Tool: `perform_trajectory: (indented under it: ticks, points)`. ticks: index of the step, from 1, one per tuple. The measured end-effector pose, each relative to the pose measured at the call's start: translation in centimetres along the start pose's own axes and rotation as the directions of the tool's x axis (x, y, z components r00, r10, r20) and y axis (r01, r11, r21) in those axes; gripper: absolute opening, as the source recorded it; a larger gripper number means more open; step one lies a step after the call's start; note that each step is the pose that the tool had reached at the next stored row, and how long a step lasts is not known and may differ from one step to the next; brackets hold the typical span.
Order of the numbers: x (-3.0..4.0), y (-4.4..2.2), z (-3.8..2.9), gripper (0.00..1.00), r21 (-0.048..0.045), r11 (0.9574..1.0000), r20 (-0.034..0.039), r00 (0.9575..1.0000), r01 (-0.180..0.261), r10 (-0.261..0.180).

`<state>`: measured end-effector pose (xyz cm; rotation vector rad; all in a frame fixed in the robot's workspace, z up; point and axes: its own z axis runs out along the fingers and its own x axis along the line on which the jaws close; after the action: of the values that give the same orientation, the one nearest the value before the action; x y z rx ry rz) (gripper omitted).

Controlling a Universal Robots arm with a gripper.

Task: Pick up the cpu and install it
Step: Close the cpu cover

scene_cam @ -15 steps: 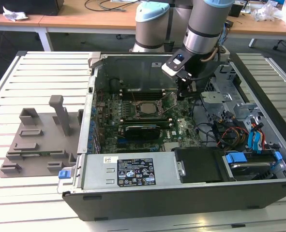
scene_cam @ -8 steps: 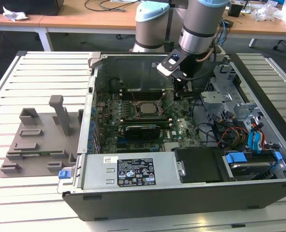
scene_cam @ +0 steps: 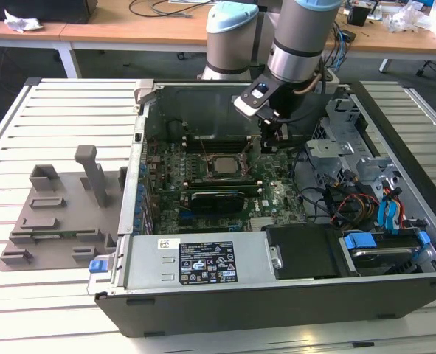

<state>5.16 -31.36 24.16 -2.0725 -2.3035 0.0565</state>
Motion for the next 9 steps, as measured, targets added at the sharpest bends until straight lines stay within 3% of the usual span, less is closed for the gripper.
perform_trajectory:
  ticks: [9]
  points:
    - [0.13, -1.23, 0.07, 0.11, 0.0, 1.0, 0.0, 1.0, 0.0, 0.0]
